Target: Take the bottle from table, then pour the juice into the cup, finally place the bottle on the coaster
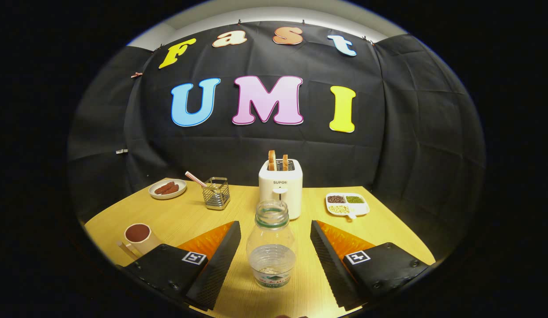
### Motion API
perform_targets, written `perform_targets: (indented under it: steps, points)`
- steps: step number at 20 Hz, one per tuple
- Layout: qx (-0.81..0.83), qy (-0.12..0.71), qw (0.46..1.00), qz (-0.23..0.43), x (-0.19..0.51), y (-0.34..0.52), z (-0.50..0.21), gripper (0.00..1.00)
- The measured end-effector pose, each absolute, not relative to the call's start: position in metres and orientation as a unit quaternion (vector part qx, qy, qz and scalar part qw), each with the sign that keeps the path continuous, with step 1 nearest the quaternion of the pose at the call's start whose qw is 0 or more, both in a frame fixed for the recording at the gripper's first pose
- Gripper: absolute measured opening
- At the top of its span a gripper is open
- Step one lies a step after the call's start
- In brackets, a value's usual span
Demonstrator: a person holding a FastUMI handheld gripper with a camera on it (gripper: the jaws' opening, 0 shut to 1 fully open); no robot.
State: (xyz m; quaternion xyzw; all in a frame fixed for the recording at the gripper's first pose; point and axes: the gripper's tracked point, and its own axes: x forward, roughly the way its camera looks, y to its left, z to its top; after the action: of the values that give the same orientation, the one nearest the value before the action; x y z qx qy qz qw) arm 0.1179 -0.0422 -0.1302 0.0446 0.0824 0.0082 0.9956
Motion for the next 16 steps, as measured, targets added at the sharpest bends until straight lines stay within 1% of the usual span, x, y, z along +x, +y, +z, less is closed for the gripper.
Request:
perform_targets:
  steps: [10, 14, 15, 16]
  points:
    - [0.037, 0.101, 0.994, 0.015, 0.126, -0.045, -0.169, 0.98]
    - [0.049, 0.114, 0.992, 0.020, 0.126, -0.039, -0.183, 0.95]
    - [0.053, 0.114, 0.992, 0.020, 0.125, -0.038, -0.183, 0.88]
    - [0.050, 0.111, 0.992, 0.019, 0.125, -0.038, -0.182, 0.84]
